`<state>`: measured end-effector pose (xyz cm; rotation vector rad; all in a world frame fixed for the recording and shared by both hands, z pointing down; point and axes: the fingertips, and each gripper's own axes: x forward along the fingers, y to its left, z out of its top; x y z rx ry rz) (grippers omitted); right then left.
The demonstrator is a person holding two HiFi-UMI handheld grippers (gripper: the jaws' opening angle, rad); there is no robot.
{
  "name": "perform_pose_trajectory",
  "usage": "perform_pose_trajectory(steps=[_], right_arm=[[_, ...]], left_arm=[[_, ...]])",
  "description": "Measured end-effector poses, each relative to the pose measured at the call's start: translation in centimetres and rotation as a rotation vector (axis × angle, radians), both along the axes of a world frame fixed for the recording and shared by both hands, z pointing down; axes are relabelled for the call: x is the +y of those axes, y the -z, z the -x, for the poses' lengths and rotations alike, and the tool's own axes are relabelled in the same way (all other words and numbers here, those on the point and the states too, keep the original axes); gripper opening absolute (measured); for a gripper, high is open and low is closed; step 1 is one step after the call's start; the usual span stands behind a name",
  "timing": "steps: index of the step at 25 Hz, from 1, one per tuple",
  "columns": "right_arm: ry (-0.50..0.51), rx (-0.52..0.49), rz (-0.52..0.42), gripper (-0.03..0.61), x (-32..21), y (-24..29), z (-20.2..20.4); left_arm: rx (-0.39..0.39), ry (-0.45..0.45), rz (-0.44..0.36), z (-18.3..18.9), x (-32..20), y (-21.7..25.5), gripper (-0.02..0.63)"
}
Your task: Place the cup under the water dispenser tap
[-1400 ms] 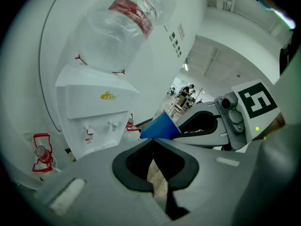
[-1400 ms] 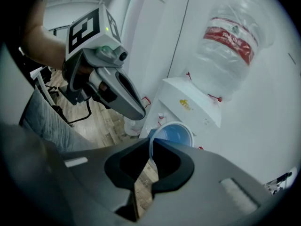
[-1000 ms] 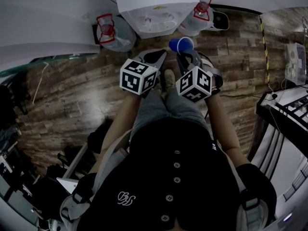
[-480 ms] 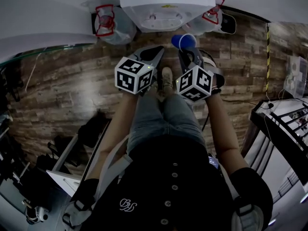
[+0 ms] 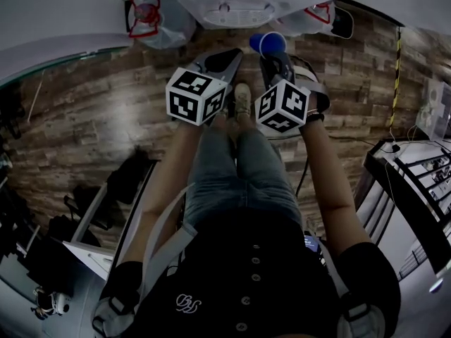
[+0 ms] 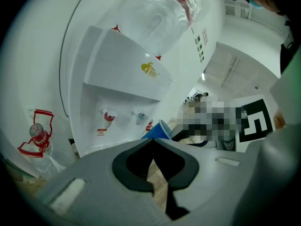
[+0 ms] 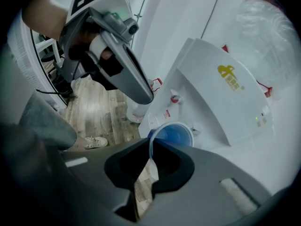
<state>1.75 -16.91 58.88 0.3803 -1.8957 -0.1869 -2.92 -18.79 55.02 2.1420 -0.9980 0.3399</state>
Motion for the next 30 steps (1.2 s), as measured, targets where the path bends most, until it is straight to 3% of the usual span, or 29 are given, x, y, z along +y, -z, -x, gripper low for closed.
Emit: perform_pose_trajectory(steps=[8,16,30], right_arm=[[0.024,0.042,0.007,0.021,0.8,-3.9,-0.5],[0.050,0.086,0.007,0.021,1.4,-7.6,-1.2],[0.095,0.165,-0.025,0.021,-2.2,-12.3,-0.8]], left_arm=[[-0.015,-0.028,-0.010,-0.5,0.6,-3.2,0.002],[-0.022,0.003,0.024,-0.7,1.2,-6.2,0.001],[-0.004,0.044,0.077,-0.1,-0.1,-9.5,0.002]])
